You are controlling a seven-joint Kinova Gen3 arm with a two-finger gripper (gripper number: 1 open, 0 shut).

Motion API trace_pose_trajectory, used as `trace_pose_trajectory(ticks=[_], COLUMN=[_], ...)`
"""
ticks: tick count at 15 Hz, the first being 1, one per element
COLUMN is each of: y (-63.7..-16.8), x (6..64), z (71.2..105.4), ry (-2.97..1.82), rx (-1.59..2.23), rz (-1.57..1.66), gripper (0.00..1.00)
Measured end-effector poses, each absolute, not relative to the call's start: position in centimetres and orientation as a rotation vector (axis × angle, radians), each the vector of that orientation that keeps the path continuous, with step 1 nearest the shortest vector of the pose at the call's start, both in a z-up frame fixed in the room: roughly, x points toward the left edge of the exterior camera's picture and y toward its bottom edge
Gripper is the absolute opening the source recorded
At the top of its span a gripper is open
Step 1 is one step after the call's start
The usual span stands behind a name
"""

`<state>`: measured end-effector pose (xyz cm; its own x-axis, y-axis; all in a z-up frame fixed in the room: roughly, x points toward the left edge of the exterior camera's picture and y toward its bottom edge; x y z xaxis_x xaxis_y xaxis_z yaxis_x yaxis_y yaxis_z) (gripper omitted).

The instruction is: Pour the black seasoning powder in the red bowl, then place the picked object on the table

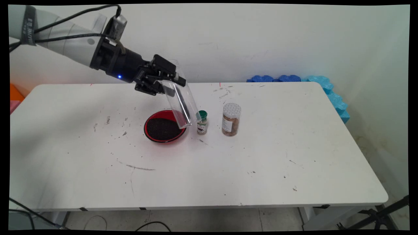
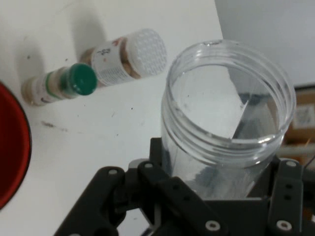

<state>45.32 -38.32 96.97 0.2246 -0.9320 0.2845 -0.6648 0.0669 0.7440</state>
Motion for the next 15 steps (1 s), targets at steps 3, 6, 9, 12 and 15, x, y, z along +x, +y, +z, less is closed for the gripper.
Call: trace_pose_trajectory(ticks=[3, 6, 9, 12, 15], y=[-37.8, -37.5, -37.0, -36.7, -36.3], x=[44.5, 43.7, 42.7, 41.8, 40.9], z=[97.6, 97.9, 98.1, 97.9, 97.6], ry=[-1.649, -1.754, -1.873, -1.972, -2.046], rx=[1.545, 1.433, 1.289, 1.164, 1.062], rz=[-0.326, -0.251, -0.153, -0.058, 0.007], gripper=[0.00, 0.00, 0.00, 0.00, 0.00])
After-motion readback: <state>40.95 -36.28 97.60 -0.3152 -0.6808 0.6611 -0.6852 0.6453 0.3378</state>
